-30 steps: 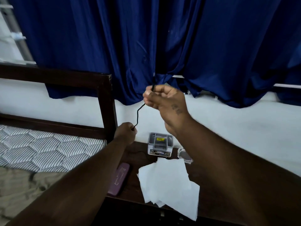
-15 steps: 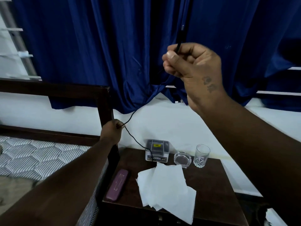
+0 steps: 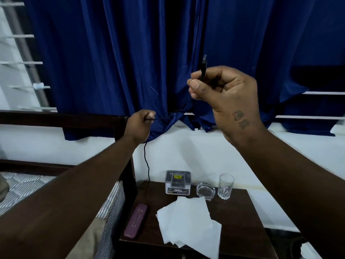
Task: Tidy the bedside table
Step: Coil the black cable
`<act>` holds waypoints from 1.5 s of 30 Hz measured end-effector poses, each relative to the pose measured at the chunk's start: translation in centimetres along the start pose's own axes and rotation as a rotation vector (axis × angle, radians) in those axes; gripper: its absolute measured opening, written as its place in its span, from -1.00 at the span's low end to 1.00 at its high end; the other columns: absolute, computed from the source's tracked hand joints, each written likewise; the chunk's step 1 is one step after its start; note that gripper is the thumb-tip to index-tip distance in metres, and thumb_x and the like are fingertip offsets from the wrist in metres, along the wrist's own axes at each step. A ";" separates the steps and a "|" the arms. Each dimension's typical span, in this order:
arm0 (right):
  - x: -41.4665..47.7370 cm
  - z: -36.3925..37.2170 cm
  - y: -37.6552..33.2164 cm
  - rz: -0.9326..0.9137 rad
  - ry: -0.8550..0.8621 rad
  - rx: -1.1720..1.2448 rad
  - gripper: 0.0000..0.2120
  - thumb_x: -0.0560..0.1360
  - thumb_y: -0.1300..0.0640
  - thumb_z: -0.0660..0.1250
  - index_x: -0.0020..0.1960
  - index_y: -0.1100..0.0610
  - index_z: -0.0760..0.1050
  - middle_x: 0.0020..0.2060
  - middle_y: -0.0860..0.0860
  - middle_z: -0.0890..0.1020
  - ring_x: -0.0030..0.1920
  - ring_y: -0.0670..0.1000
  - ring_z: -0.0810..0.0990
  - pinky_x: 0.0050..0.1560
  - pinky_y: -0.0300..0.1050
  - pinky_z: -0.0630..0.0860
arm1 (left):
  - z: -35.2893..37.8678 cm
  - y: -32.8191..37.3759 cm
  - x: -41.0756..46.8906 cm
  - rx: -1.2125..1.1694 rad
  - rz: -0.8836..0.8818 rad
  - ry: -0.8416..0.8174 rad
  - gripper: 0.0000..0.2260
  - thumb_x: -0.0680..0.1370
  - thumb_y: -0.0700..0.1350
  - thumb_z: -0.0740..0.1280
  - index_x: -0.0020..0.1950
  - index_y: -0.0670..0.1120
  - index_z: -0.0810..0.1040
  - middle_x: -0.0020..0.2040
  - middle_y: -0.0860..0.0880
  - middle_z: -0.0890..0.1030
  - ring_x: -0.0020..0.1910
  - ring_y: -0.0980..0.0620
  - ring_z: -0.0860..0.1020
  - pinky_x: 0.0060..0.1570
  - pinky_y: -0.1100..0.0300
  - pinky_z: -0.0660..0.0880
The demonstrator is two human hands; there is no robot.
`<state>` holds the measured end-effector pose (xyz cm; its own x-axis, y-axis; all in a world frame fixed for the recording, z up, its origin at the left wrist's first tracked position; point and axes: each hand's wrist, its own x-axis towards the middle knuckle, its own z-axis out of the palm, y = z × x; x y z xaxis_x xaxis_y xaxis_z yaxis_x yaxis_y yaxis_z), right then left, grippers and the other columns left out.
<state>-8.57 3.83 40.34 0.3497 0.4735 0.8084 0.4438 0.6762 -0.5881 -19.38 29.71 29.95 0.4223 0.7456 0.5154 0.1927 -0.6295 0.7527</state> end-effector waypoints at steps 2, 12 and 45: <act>0.0 -0.4 -1.3 -0.028 0.018 -0.018 -0.86 0.49 0.32 0.49 0.05 0.31 0.66 -0.16 0.20 0.73 -0.17 0.15 0.71 -0.04 -0.08 0.69 | -0.3 2.2 -0.5 -0.047 -0.023 -0.044 -0.82 0.67 -0.20 0.24 0.09 -0.16 0.65 0.03 -0.14 0.70 0.10 -0.14 0.67 0.24 -0.08 0.59; 0.5 -3.6 -8.4 -0.138 0.095 -0.224 -0.80 0.54 0.19 0.47 0.15 0.19 0.67 -0.12 0.13 0.75 -0.14 -0.02 0.72 -0.10 -0.21 0.64 | -3.2 16.2 -9.9 -0.247 -0.191 -0.392 -0.73 0.72 -0.07 0.22 0.07 -0.24 0.59 -0.10 -0.28 0.71 -0.35 -0.14 0.70 -0.49 0.16 0.55; -8.1 -7.6 -11.3 0.604 -0.261 -0.024 -0.77 0.60 -0.02 0.35 0.00 0.17 0.50 -0.36 0.12 0.60 -0.50 -0.08 0.24 -0.41 -0.27 0.22 | -4.4 25.1 -17.8 0.077 0.158 -0.789 -0.63 0.71 0.11 0.14 -0.10 -0.08 0.57 -0.27 0.01 0.40 -0.33 0.05 0.36 -0.26 0.10 0.38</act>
<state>-10.14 -11.98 40.23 0.3328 0.8891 0.3143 0.2520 0.2374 -0.9382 -26.00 1.58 41.46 0.9450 0.2902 0.1506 0.1267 -0.7496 0.6496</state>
